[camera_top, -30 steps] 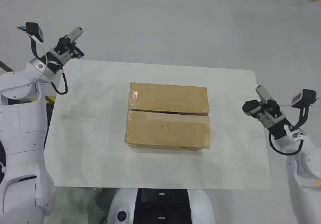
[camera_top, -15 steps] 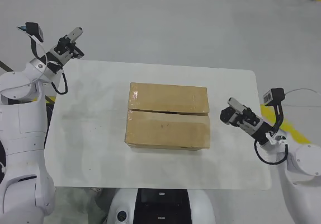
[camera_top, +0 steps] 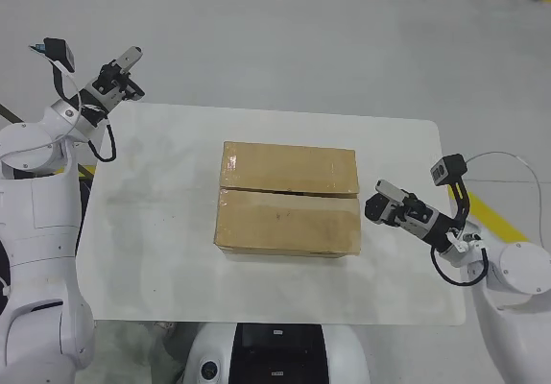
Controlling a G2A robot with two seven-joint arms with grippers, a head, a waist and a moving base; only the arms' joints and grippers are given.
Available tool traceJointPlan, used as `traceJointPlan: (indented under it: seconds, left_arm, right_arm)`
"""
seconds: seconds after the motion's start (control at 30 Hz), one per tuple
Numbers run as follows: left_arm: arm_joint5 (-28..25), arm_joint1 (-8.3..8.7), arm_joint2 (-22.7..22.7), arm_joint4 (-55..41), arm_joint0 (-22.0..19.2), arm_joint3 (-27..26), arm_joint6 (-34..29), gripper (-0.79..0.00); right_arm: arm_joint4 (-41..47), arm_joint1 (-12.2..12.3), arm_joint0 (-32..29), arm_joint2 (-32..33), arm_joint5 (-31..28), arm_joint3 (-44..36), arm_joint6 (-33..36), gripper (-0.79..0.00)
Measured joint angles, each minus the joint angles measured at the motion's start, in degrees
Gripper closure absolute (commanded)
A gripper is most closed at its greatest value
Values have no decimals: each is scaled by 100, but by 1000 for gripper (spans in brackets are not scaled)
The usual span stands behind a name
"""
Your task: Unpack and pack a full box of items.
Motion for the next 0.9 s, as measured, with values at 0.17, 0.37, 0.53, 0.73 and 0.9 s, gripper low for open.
traceJointPlan:
  seconds: [0.17, 0.37, 0.53, 0.73, 0.9]
  left_arm:
    - [0, 0, 0, 0, 0, 0, 0, -785]
    - [0, 0, 0, 0, 0, 0, 0, -785]
    - [0, 0, 0, 0, 0, 0, 0, -785]
    - [0, 0, 0, 0, 0, 0, 0, -785]
    - [0, 0, 0, 0, 0, 0, 0, -785]
  right_arm:
    - [0, 0, -2, -2, 0, 2, -3, -785]
    - [-174, 19, 27, -191, -84, 261, 161, -785]
    - [-186, 33, -17, -141, -432, 494, 79, -785]
    - [-218, 53, -66, -112, -654, 649, 51, -785]
    - [-252, 55, 12, -247, -788, 799, 67, -785]
